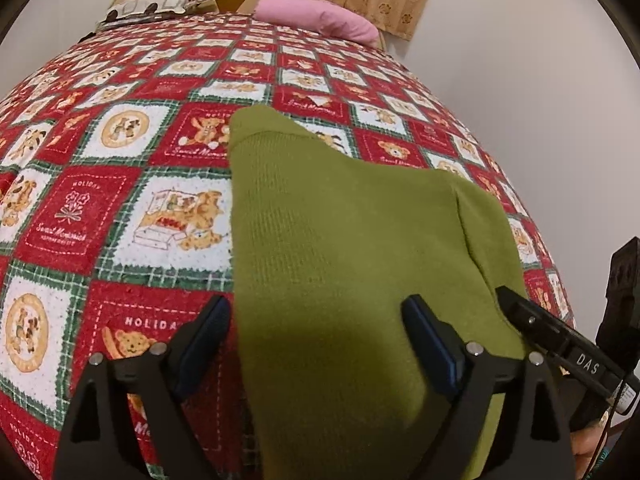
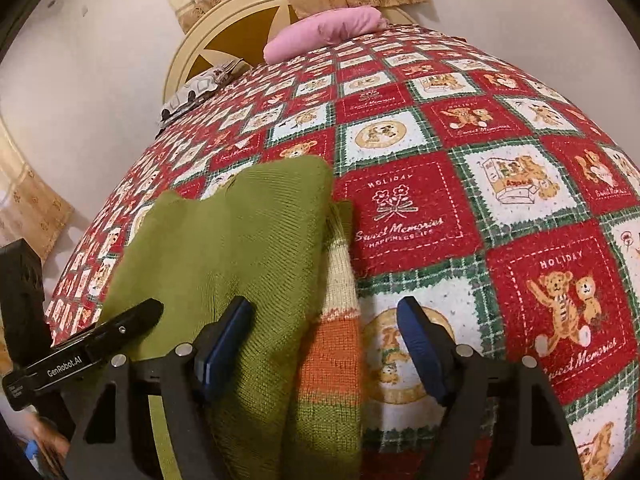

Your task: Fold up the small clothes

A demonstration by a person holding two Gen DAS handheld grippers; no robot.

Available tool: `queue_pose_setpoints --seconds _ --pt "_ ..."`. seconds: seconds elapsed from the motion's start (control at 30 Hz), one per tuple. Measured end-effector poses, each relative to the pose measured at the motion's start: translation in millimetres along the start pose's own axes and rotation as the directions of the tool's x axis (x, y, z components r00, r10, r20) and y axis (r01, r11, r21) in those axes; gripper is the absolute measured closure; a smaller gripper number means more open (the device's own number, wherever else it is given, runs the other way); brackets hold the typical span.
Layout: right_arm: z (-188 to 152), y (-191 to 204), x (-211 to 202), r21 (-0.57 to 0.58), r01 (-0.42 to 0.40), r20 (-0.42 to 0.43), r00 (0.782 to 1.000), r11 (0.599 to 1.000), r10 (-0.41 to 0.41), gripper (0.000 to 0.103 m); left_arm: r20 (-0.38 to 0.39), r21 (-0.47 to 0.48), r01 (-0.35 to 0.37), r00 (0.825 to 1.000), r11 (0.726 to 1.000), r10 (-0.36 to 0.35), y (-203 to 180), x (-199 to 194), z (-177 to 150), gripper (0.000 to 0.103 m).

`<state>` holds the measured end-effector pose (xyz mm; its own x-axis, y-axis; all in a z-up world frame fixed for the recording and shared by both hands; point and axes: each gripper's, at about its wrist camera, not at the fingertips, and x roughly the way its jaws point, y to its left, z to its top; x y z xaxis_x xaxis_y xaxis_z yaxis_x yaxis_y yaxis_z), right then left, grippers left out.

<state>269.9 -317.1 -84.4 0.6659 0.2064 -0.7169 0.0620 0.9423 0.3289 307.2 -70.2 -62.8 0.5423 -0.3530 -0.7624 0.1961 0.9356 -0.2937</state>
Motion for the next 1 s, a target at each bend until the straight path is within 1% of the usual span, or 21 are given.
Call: queue_pose_setpoints --seconds 0.2,0.33,0.5,0.57,0.6,0.67,0.73,0.77,0.83,0.87,0.9,0.97,1.0 --pt "-1 -3 0 0.012 -0.028 0.008 1.0 1.0 0.028 0.026 0.002 -0.002 0.03 1.0 1.0 -0.03 2 2 0 0.01" --pt "0 5 1 -0.026 -0.058 -0.001 0.998 0.998 0.058 0.025 0.003 -0.005 0.045 0.999 0.999 -0.045 2 2 0 0.01" --pt "-1 -3 1 0.008 -0.117 0.002 0.993 0.993 0.117 0.025 0.017 -0.033 0.109 0.994 0.994 -0.108 9 1 -1 0.011" --pt "-2 -4 0 0.02 -0.115 0.014 0.993 0.993 0.115 0.026 0.022 -0.041 0.124 0.992 0.991 -0.123 10 1 -2 0.011" --pt "-3 -5 -3 0.031 -0.091 0.032 0.995 0.995 0.09 0.027 0.023 -0.043 0.127 0.992 0.991 -0.126 10 1 -2 0.011" --pt "-3 -10 -6 0.062 -0.078 0.052 0.996 0.995 0.075 0.027 0.028 -0.048 0.137 0.99 0.989 -0.136 11 0 -3 0.011" --pt "-2 -14 -4 0.084 -0.098 0.046 0.994 0.992 0.095 0.027 0.031 -0.053 0.151 0.988 0.987 -0.149 13 0 -3 0.011" --pt "-1 -13 -2 0.081 -0.104 0.037 0.994 0.991 0.101 0.026 0.032 -0.054 0.157 0.987 0.986 -0.155 14 0 -4 0.011" --pt "-1 -2 1 0.014 -0.134 0.008 0.991 0.991 0.134 0.026 0.033 -0.055 0.17 0.985 0.984 -0.168 16 -2 -5 0.013" --pt "-2 3 2 -0.015 -0.148 -0.001 0.989 0.989 0.148 0.033 0.035 -0.055 0.173 0.985 0.983 -0.171 16 -3 -6 0.018" --pt "-3 12 4 -0.06 -0.175 -0.025 0.985 0.983 0.173 0.044 0.037 -0.053 0.184 0.983 0.981 -0.182 16 -4 -7 0.023" --pt "-3 17 5 -0.079 -0.163 -0.027 0.987 0.984 0.161 0.044 0.035 -0.054 0.205 0.978 0.977 -0.203 16 -4 -7 0.028" --pt "-3 14 6 -0.063 -0.178 -0.031 0.984 0.982 0.176 0.044 0.034 -0.058 0.21 0.977 0.976 -0.209 16 -3 -7 0.028"
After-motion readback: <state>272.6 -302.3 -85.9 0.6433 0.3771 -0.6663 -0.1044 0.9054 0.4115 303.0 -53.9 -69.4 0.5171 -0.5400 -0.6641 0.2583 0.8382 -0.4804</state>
